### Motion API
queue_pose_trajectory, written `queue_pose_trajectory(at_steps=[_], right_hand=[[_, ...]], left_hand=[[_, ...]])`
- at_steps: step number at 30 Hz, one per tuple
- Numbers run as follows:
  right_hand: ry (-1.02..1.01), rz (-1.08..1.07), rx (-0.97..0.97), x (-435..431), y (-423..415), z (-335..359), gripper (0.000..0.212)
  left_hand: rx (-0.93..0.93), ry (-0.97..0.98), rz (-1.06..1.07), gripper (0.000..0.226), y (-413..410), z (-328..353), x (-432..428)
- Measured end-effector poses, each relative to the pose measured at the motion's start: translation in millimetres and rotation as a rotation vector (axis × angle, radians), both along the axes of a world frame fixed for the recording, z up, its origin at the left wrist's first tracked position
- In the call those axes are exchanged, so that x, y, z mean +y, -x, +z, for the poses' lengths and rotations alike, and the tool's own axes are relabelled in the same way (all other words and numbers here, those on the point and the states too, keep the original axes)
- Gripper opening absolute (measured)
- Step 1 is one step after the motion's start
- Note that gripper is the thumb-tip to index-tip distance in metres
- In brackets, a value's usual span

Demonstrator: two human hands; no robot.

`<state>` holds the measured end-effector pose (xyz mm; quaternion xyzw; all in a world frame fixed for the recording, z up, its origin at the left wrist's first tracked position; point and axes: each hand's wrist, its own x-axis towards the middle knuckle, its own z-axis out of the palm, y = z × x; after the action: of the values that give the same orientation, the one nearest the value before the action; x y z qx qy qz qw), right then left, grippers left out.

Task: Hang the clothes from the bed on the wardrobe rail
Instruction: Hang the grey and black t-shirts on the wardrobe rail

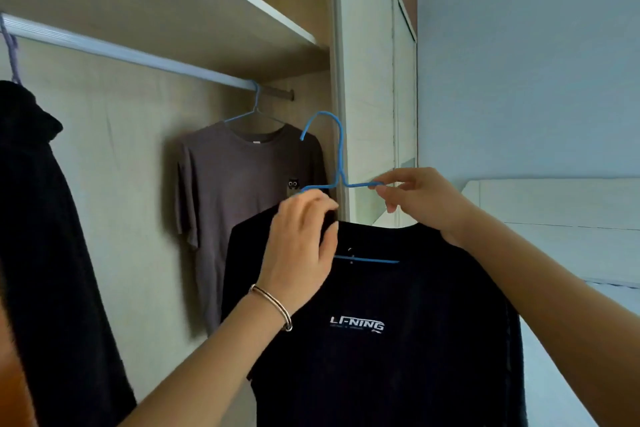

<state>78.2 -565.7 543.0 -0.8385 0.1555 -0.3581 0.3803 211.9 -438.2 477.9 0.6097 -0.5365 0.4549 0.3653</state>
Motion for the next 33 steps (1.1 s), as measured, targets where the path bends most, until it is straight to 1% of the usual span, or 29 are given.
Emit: queue_pose_trajectory(at_steps=[1, 3, 4, 5, 7, 8, 10, 12, 13, 14, 16, 18, 21, 23, 26, 28, 31, 33], right_hand=[[-0.004, 0.009, 0.004, 2, -6, 3, 0.014], [0.004, 0.030, 0.018, 6, -21, 7, 0.014], [0.014, 0.034, 0.034, 6, -27, 8, 0.015], [0.020, 0.040, 0.052, 7, -32, 9, 0.015], [0.011, 0.078, 0.087, 4, -38, 11, 0.015], [0.006, 0.094, 0.099, -2, -38, 11, 0.015], [0.053, 0.042, 0.145, -21, -35, 11, 0.023], [0.166, -0.058, 0.266, -47, -29, 6, 0.034], [0.195, -0.064, 0.332, -59, -29, 1, 0.038], [0.189, -0.055, 0.371, -72, -32, -6, 0.037], [0.164, -0.025, 0.349, -90, -47, -14, 0.023], [0.201, -0.001, 0.285, -108, -72, -16, 0.019], [0.247, 0.033, 0.193, -135, -109, -14, 0.021], [0.239, 0.078, 0.129, -152, -129, -9, 0.019], [0.245, 0.187, 0.072, -168, -165, -3, 0.023], [0.250, 0.259, 0.034, -172, -189, -2, 0.024], [0.173, 0.354, 0.067, -181, -217, -7, 0.029], [0.114, 0.440, 0.113, -188, -232, -12, 0.036]], left_hand=[[0.116, 0.038, -0.021, 0.035, -5, 16, -1], [0.409, -0.028, -0.102, 0.052, -11, 44, -7], [0.516, -0.077, -0.143, 0.052, -14, 53, -13], [0.581, -0.105, -0.198, 0.045, -17, 60, -20], [0.590, -0.045, -0.278, 0.020, -27, 67, -33], [0.586, -0.007, -0.292, 0.016, -35, 69, -40], [0.637, 0.014, -0.295, 0.018, -56, 70, -54], [0.687, 0.013, -0.275, 0.019, -79, 72, -65], [0.690, 0.011, -0.264, 0.019, -89, 72, -72], [0.680, 0.008, -0.254, 0.019, -98, 72, -78], [0.648, 0.013, -0.227, 0.020, -113, 73, -90], [0.634, 0.023, -0.189, 0.021, -127, 75, -103], [0.639, 0.048, -0.146, 0.020, -151, 82, -122], [0.626, 0.023, -0.123, 0.020, -164, 89, -134], [0.565, -0.053, -0.077, 0.021, -174, 93, -151], [0.535, -0.057, -0.028, 0.020, -181, 94, -157], [0.575, -0.018, 0.045, 0.020, -204, 97, -156], [0.602, -0.038, 0.093, 0.025, -224, 98, -151]])
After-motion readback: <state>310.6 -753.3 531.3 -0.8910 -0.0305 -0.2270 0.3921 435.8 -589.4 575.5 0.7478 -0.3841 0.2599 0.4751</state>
